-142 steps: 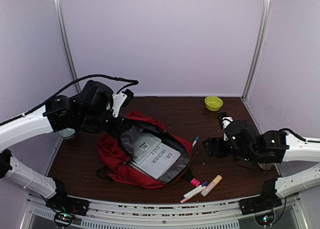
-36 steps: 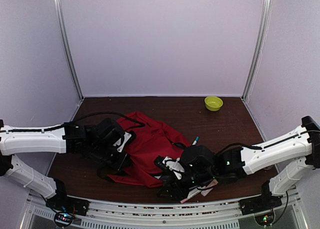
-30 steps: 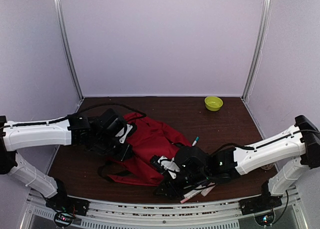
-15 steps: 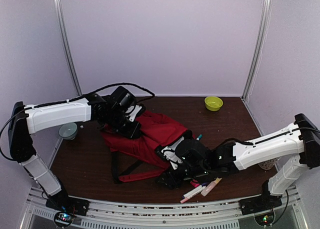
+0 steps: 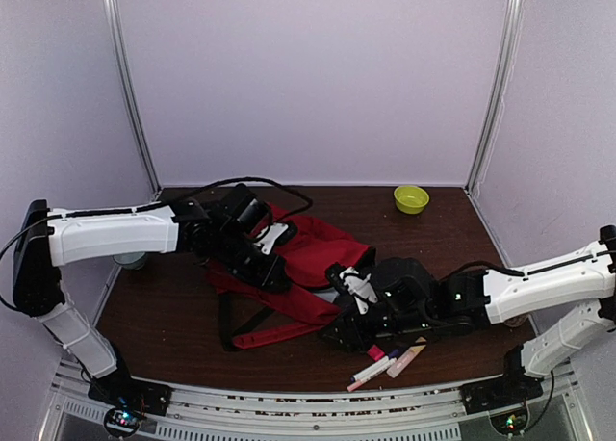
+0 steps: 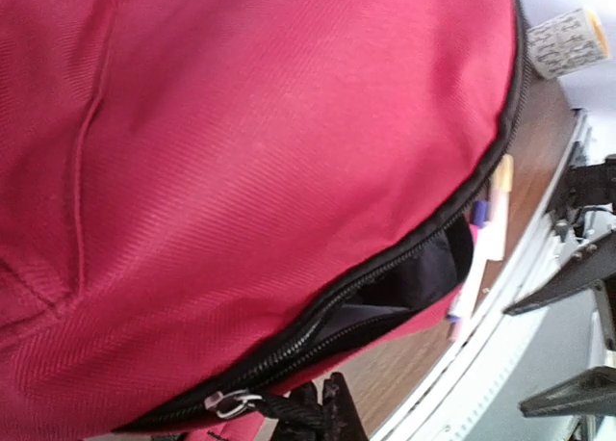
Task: Pack the student bag
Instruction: Move the student bag to the center of the board.
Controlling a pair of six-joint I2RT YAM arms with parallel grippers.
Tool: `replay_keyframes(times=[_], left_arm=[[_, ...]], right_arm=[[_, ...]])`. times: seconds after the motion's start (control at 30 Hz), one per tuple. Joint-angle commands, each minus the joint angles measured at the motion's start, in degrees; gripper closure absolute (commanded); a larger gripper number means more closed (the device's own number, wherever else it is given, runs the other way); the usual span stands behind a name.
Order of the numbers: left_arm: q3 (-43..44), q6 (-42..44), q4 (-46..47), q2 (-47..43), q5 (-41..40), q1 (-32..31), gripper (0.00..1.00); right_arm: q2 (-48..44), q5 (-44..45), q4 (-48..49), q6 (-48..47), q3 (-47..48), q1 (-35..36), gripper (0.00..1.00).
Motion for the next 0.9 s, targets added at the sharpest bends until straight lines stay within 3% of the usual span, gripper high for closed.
replay_keyframes(times=[0.0,0.13,0.23,0.4,0.53,0.7,0.87], left_arm=[[0.43,-2.9,8.1,2.38,5.05,-0.76,0.94],[0.72,-2.79,8.79,1.48,6.04,-0.99,0.64],[1.63,-1.54,6.88,-1.04,4.4,-0.92,0.5],[2.48,0.83,0.98,-5.62,-0.33,-0.25,0.45],[-0.15,1.61,-3.44,-10.38,-8.73,0.03,0.39],[-6.68,0.29,-3.3,-16.38,-14.96,0.74,0.39],[-12.14,-1.14,-1.42,-21.69,-19.92,0.77,0.39]], right_arm=[[-2.33,2.97,-0.84,1.9,-2.16,-0.54,0.42],[-2.97,3.91,-2.48,1.92,-1.42,-0.55,0.42],[-2.58,4.55,-4.57,1.48,0.76,-0.51,0.42],[-0.26,4.03,-5.13,1.21,4.17,-0.25,0.42],[2.03,5.1,-5.29,1.27,7.05,-0.24,0.41],[6.79,8.87,-7.94,5.06,13.01,-2.11,0.4],[12.09,2.88,-5.05,13.87,16.88,-6.51,0.41]])
